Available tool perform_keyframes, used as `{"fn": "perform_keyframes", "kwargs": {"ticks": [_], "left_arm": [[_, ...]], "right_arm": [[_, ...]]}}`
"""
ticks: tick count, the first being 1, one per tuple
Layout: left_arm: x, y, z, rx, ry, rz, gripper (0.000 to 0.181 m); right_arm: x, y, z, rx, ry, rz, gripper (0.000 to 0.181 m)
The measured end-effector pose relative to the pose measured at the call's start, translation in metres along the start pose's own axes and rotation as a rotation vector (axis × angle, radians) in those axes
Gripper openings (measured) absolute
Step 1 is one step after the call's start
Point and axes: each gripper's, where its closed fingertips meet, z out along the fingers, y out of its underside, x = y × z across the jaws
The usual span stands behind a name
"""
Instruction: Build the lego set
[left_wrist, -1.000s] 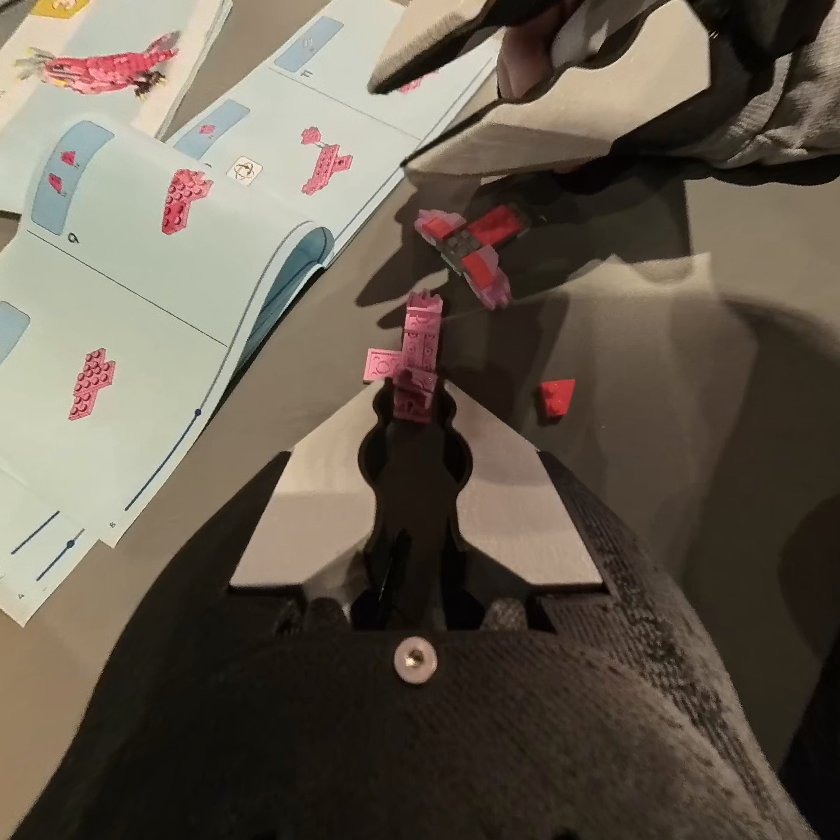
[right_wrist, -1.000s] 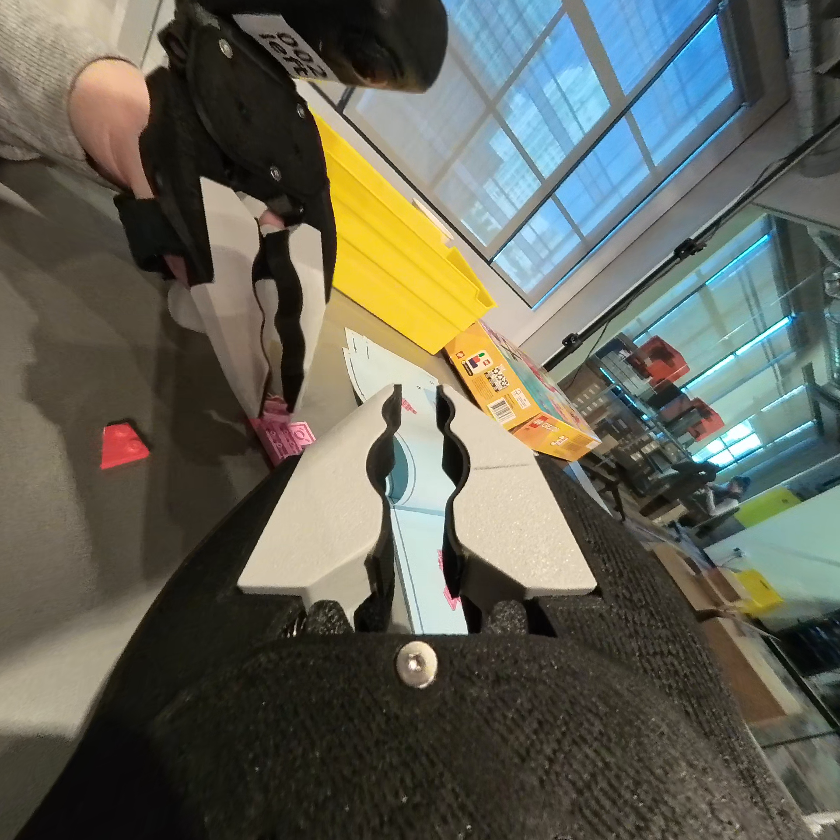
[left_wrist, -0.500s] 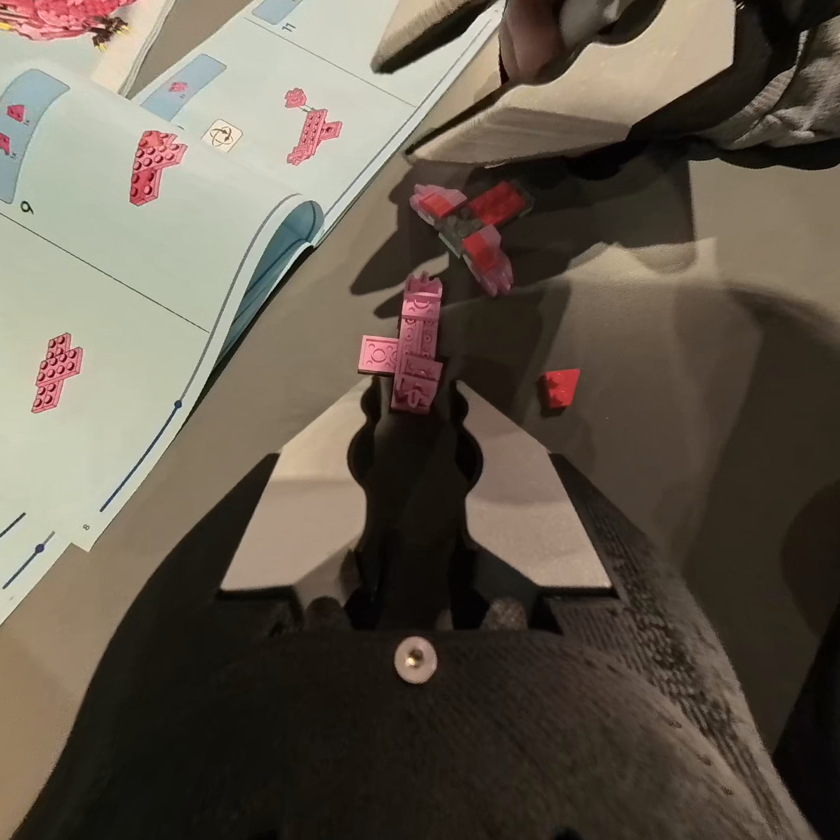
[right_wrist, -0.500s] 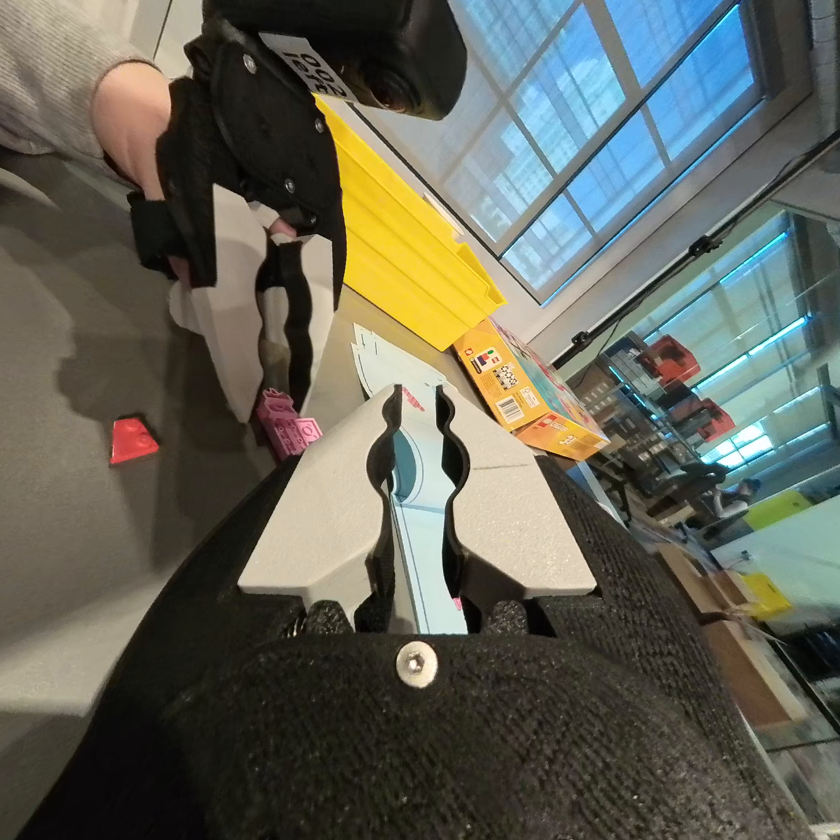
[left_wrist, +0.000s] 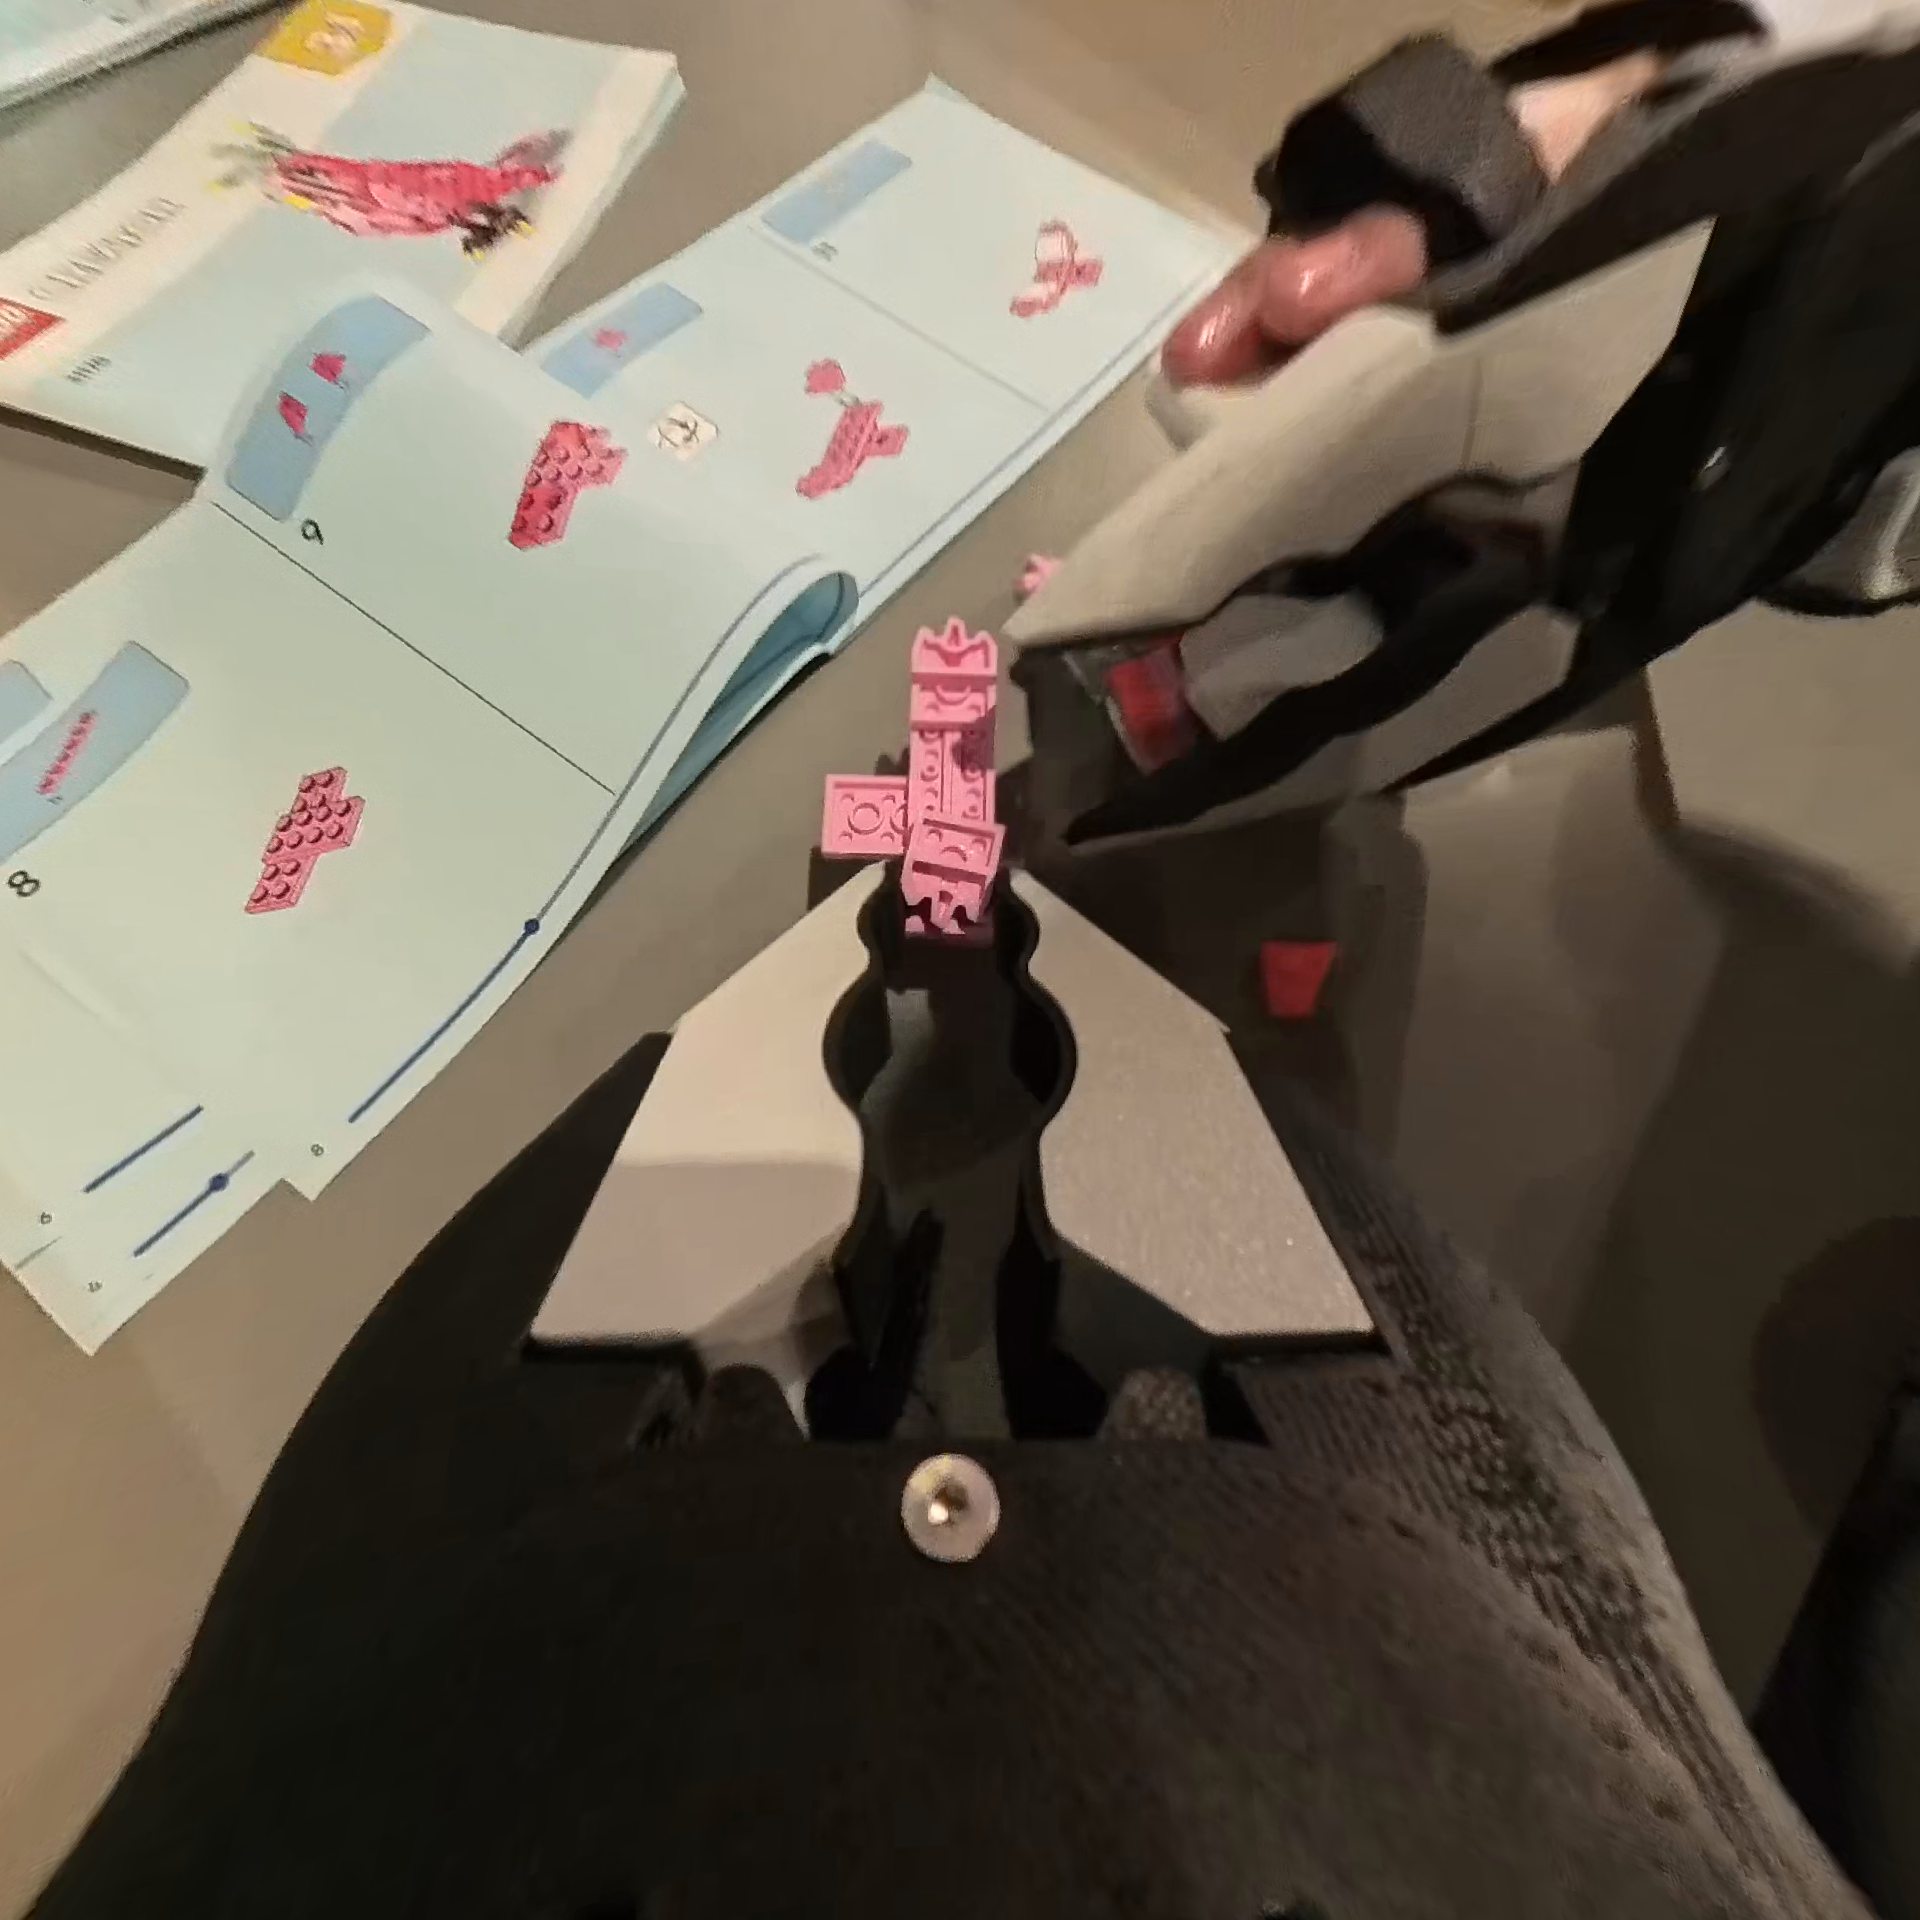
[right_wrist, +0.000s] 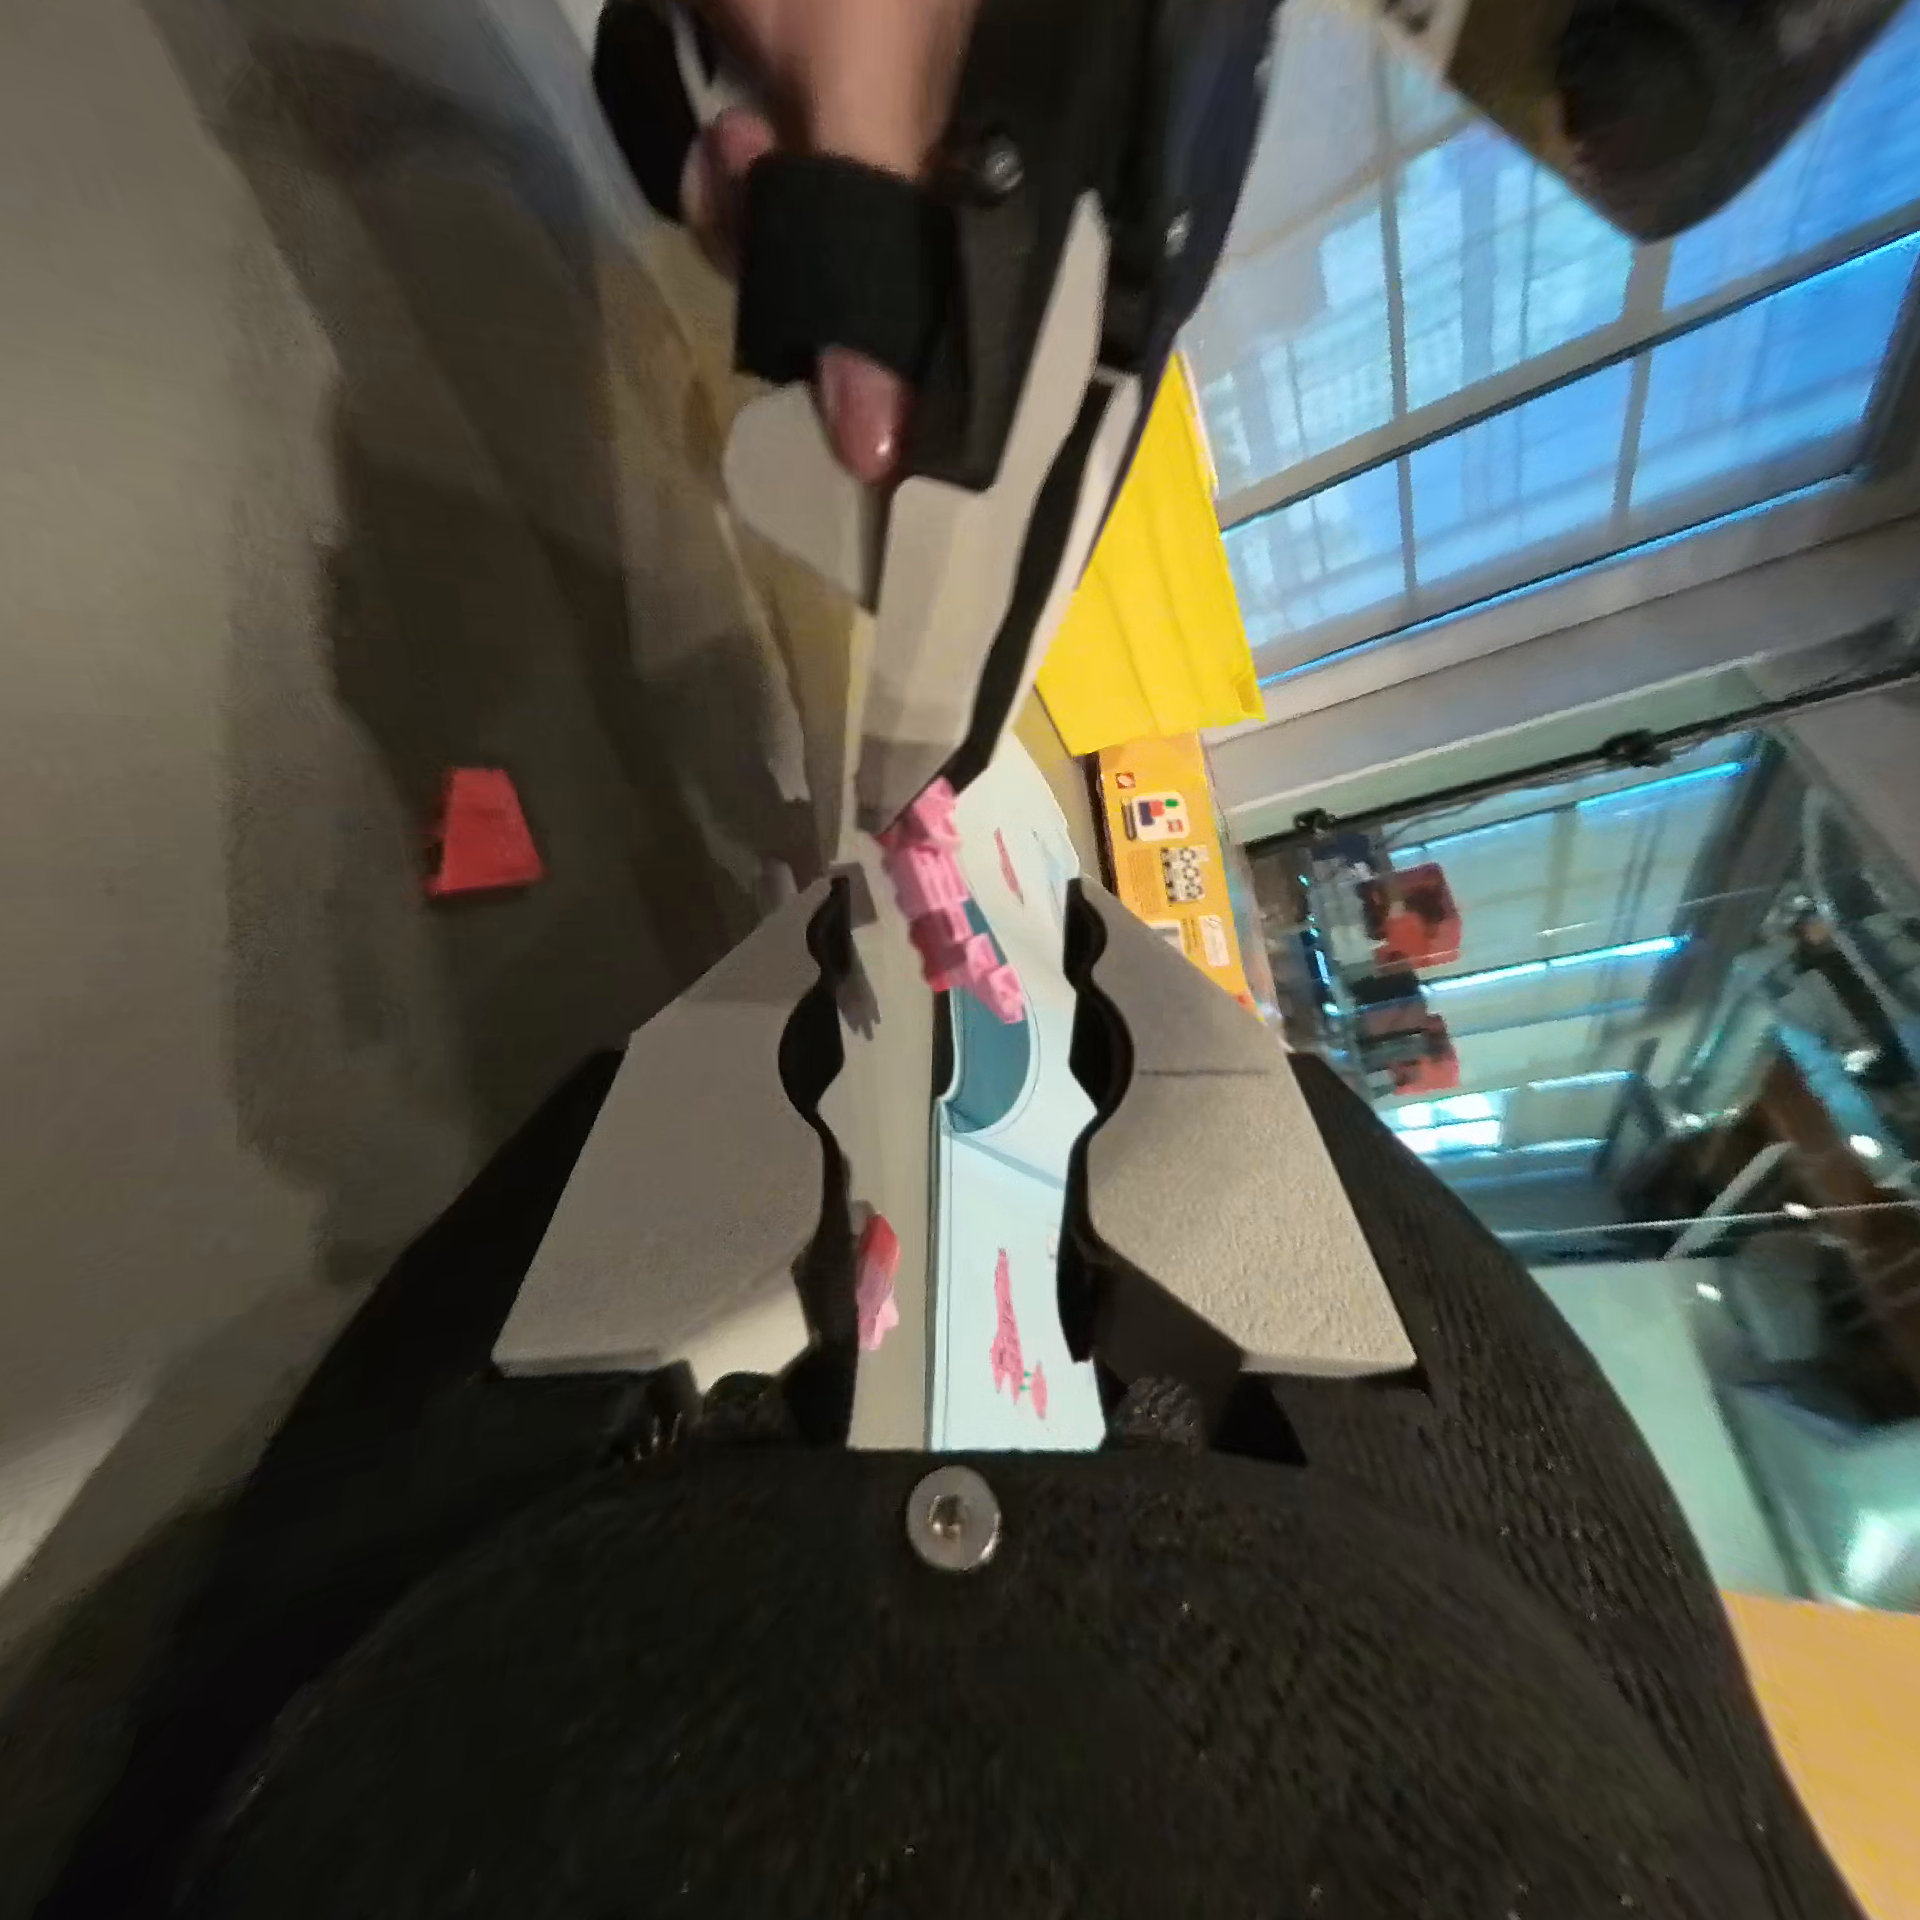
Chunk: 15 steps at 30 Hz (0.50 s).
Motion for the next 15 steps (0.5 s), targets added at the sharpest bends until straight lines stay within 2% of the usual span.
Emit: {"fn": "perform_keyframes", "kwargs": {"ticks": [10,15], "left_arm": [[0.014,-0.018,0.001,0.009,0.022,-0.015,0.016],[0.025,-0.025,0.001,0.011,0.064,0.000,0.016]], "right_arm": [[0.002,0.019,0.008,-0.208,0.085,-0.276,0.035],[0.007,0.024,0.009,-0.261,0.143,-0.411,0.021]]}}
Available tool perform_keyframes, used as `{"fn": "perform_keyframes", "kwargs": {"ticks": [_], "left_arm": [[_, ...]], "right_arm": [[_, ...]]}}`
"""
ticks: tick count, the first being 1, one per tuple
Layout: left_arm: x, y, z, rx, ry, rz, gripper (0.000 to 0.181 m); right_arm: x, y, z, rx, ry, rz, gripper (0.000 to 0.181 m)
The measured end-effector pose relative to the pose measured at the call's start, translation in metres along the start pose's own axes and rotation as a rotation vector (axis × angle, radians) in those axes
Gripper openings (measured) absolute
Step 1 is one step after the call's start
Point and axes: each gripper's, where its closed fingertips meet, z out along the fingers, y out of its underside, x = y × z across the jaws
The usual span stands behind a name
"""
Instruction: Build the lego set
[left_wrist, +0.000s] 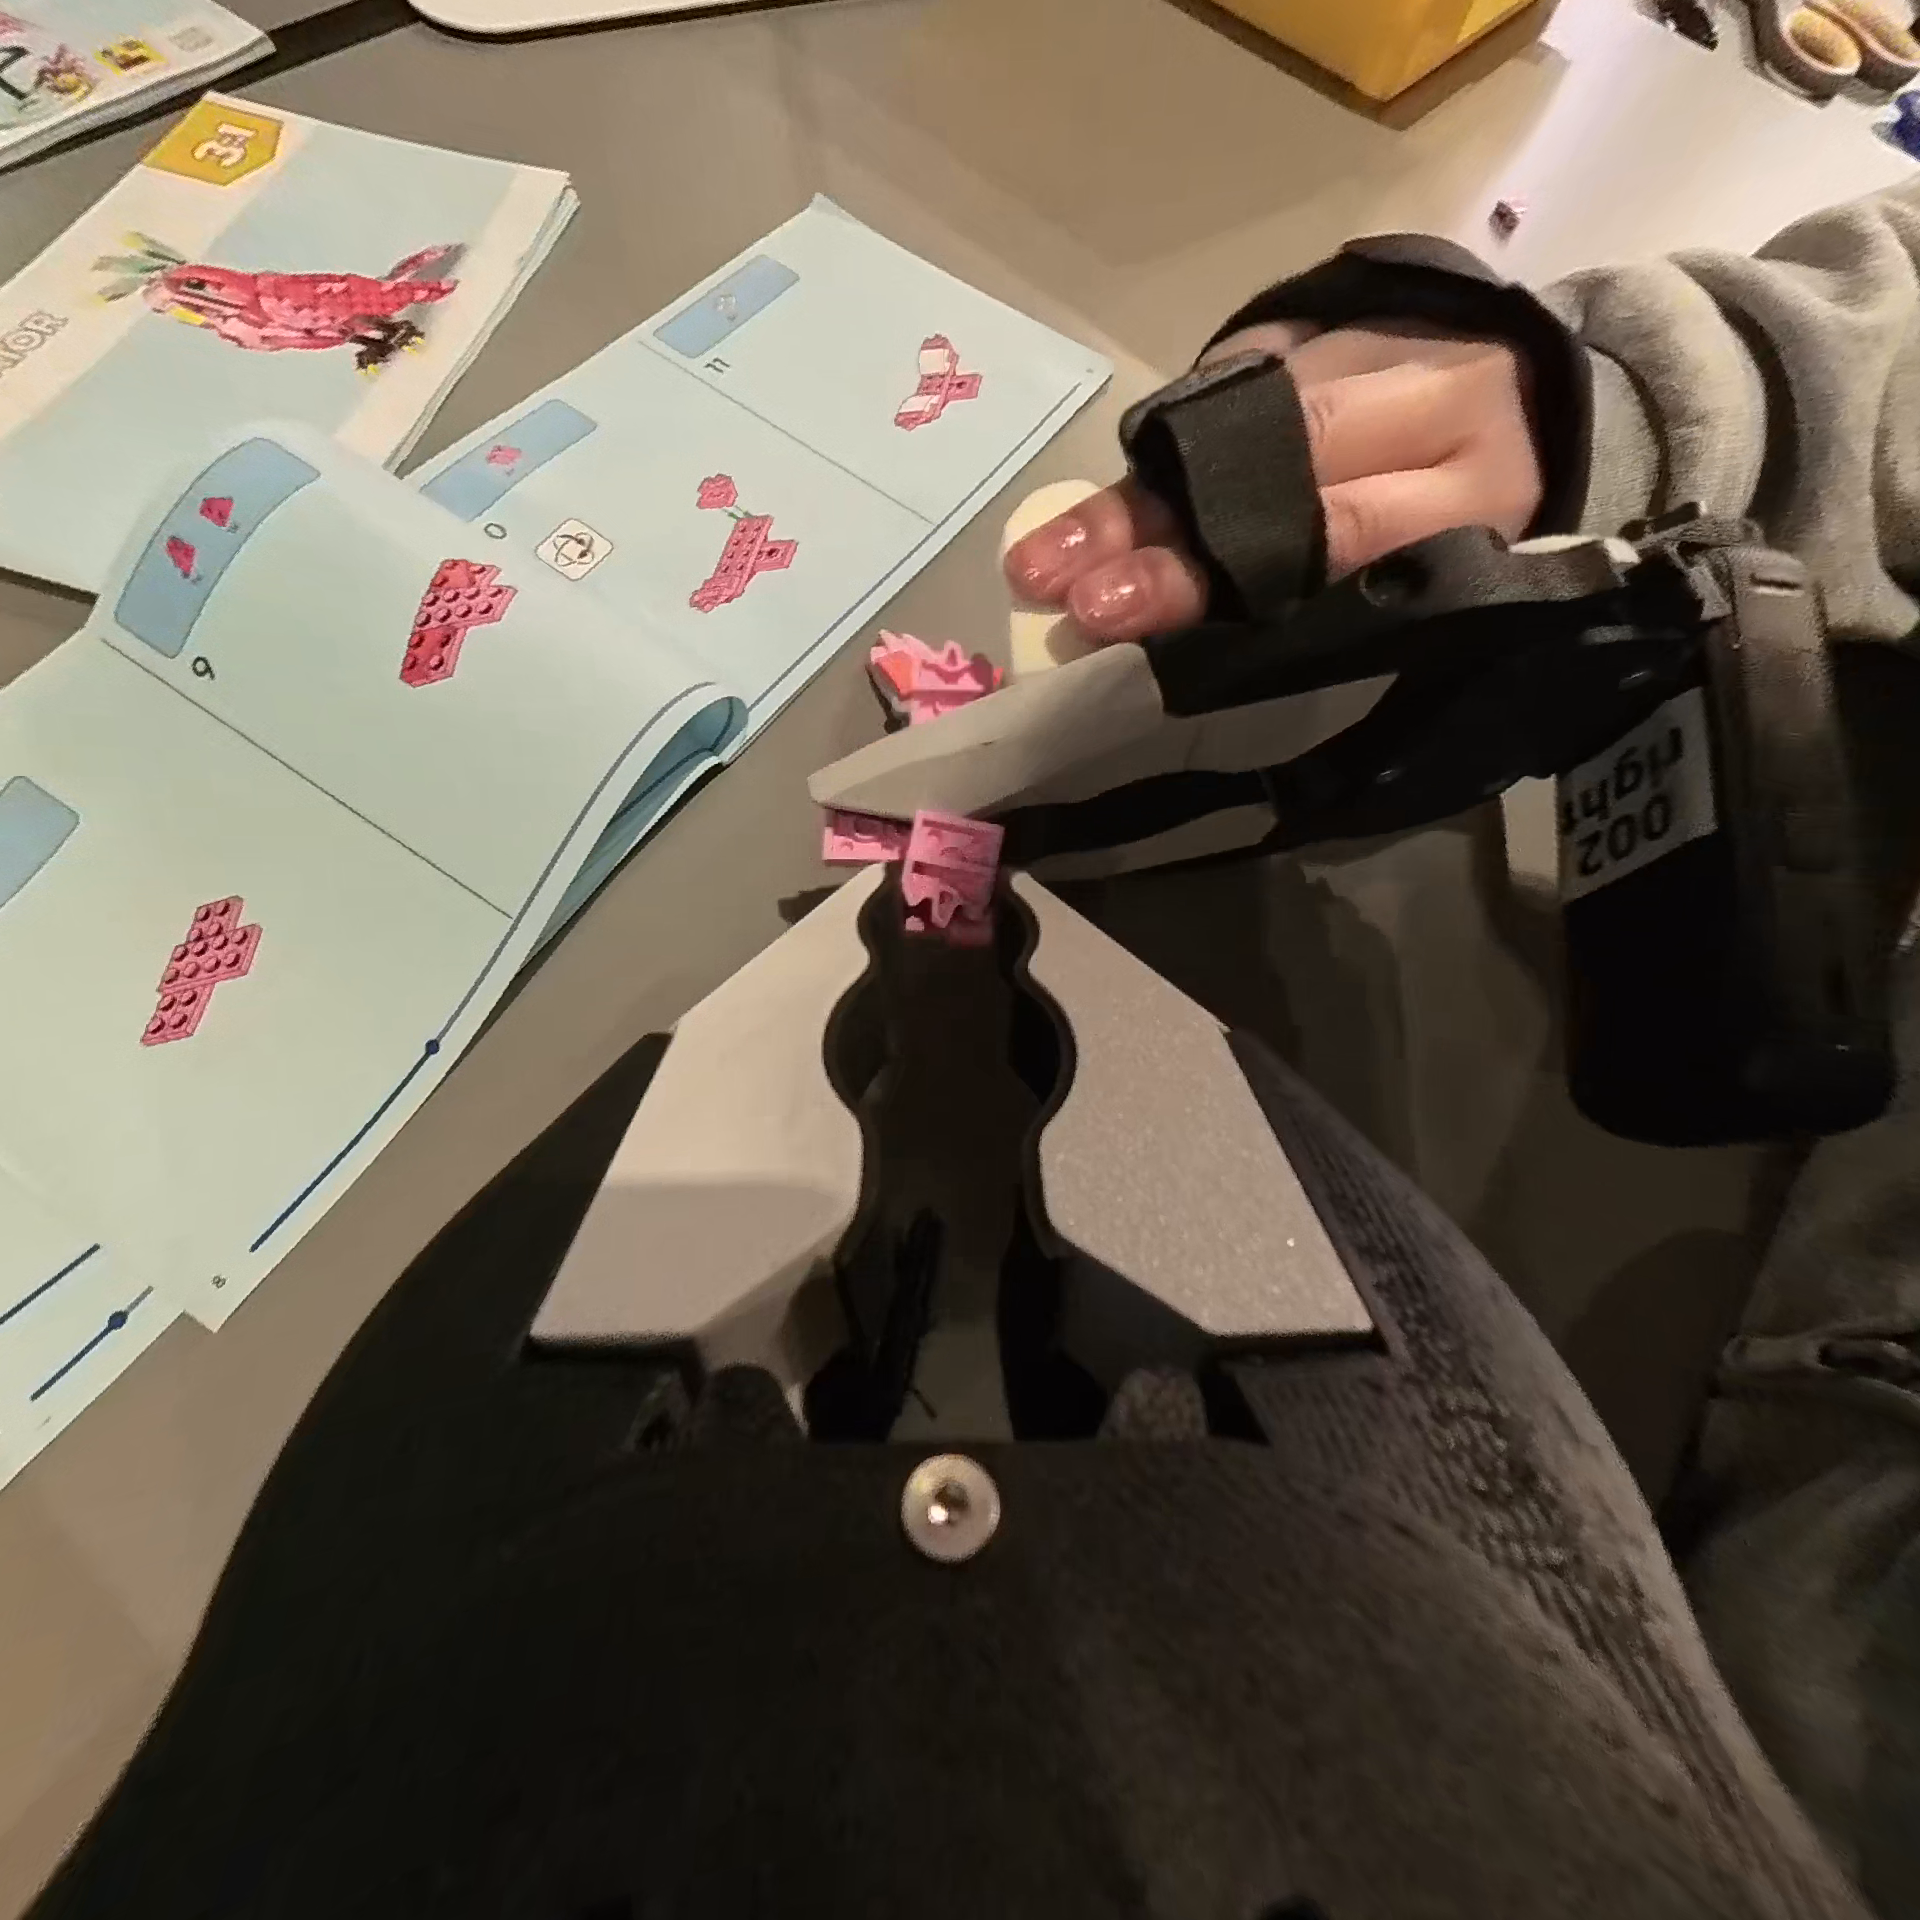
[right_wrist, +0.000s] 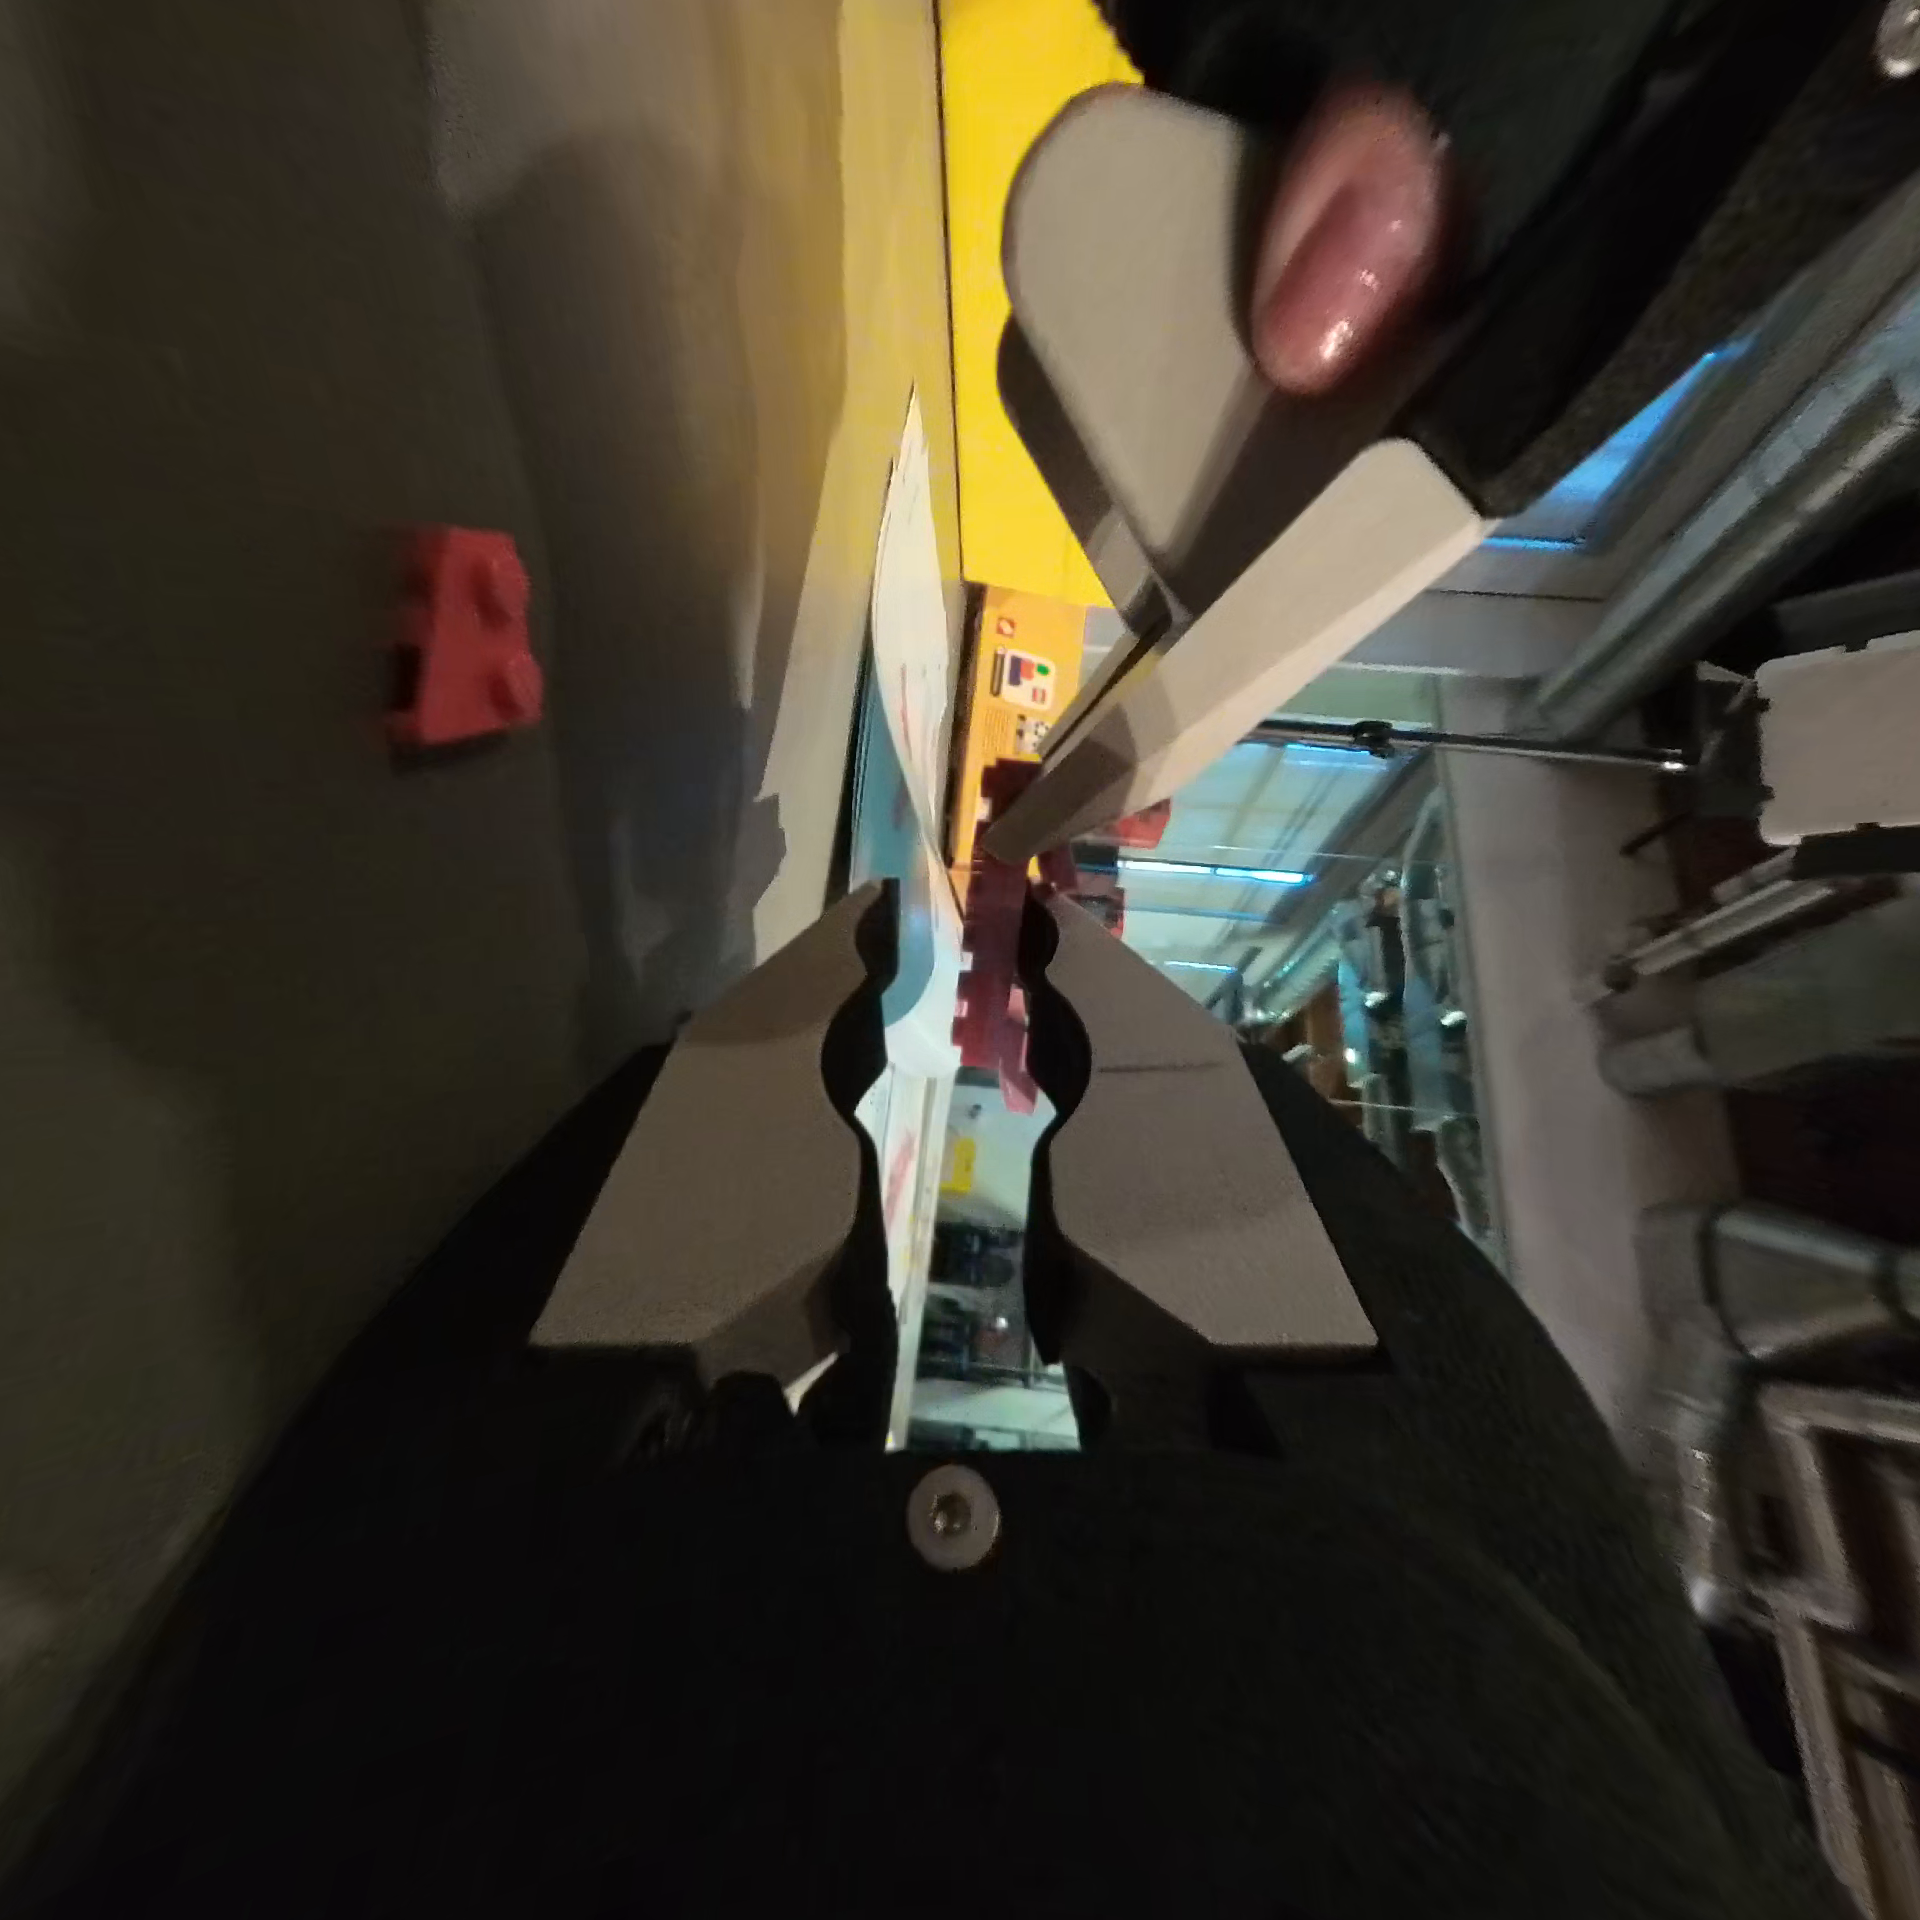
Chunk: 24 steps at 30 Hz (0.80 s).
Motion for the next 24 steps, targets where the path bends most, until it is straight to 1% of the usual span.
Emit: {"fn": "perform_keyframes", "kwargs": {"ticks": [2,3,4,5,12,18,22,24], "left_arm": [[0.0015,-0.0007,0.0007,0.002,0.010,-0.003,0.016],[0.0019,-0.0010,0.0008,0.003,0.014,-0.007,0.016],[0.0024,-0.0010,0.0009,0.004,0.017,-0.008,0.016],[0.0029,-0.0010,0.0011,0.005,0.019,-0.006,0.016],[0.0041,-0.0005,0.0036,0.011,0.001,0.037,0.016],[0.0030,-0.0018,0.0039,0.018,-0.016,0.028,0.017],[0.0022,-0.0030,0.0034,0.021,-0.032,0.036,0.021],[0.0034,-0.0036,0.0029,0.025,-0.030,0.042,0.027]], "right_arm": [[0.0010,0.0018,0.0006,-0.010,0.005,-0.001,0.019],[0.0022,0.0021,0.0006,-0.010,0.010,0.002,0.016],[0.0033,0.0020,0.0002,-0.006,0.017,0.005,0.009],[0.0034,0.0018,-0.0003,-0.004,0.016,0.005,0.008],[0.0021,0.0028,-0.0003,-0.004,-0.002,0.024,0.006],[0.0015,0.0042,0.0004,-0.011,-0.010,0.038,0.006],[0.0015,0.0048,0.0008,-0.008,-0.016,0.059,0.006],[0.0018,0.0054,0.0010,-0.010,-0.016,0.066,0.006]]}}
